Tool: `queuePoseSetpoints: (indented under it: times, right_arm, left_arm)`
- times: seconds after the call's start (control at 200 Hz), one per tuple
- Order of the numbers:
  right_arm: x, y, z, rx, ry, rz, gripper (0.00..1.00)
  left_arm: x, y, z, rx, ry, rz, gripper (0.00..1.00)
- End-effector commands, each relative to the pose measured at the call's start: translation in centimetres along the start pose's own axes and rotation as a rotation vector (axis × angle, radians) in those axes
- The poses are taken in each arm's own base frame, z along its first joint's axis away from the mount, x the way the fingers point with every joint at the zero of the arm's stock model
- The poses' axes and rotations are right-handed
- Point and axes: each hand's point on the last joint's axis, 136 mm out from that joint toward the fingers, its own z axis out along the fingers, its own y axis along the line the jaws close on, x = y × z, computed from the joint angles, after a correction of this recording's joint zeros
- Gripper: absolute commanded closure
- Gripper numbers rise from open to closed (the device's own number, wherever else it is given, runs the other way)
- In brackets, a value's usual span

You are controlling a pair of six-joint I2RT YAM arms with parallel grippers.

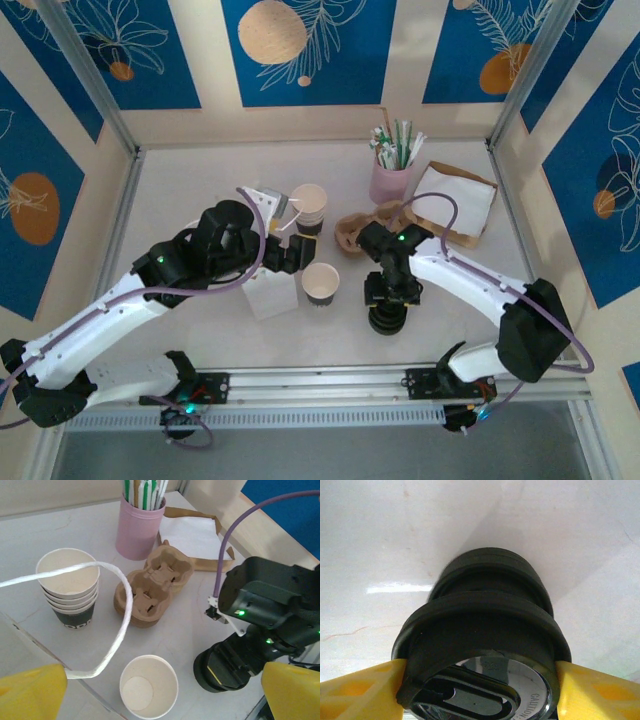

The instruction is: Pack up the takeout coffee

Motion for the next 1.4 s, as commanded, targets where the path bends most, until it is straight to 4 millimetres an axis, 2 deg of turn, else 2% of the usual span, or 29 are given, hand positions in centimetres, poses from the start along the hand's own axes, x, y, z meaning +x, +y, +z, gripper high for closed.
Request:
queuePoseSetpoints:
  times: [0.0,0.22,0.36,0.555,0.68,0.83,0.95,1.395]
  right_arm:
    - [-0.3,1.0,-2.8,-0.060,-0.062,0.002,0.30]
    - [-1.5,3.6,-5.4,-0.135,-0.110,-0.035,0.30]
    - [-2.2,5.5,-6.7,-0.160,-0.119,-0.066,0.30]
    - [-2.9,8.4,-7.7,-0.186,-0.102,-0.115,0.30]
    - [-3.3,10.1,-7.7,-0.174,-0.077,-0.148,0.30]
    - [-3.7,12.0,-7.5,-0.157,-0.054,-0.179,0.30]
    - [-4.1,12.9,-7.0,-0.124,-0.031,-0.195,0.30]
    - [-4.4,15.6,-5.3,-0.077,0.029,-0.213,0.30]
  left_arm:
    - [-0.5,1.0,-1.3,-0.050,-0.051,0.022,0.00]
    - [-1.8,2.8,-5.1,-0.106,-0.175,0.020,0.00]
    - [-1.8,5.1,-7.7,-0.199,-0.244,0.006,0.00]
    - [-0.3,9.8,-12.4,-0.405,-0.271,-0.041,0.00]
    - [2.1,12.1,-14.6,-0.474,-0.269,-0.113,0.00]
    - [5.4,13.5,-15.3,-0.488,-0.240,-0.194,0.00]
    - [7.0,14.1,-15.5,-0.480,-0.248,-0.233,0.00]
    - [7.6,14.7,-15.9,-0.502,-0.239,-0.186,0.00]
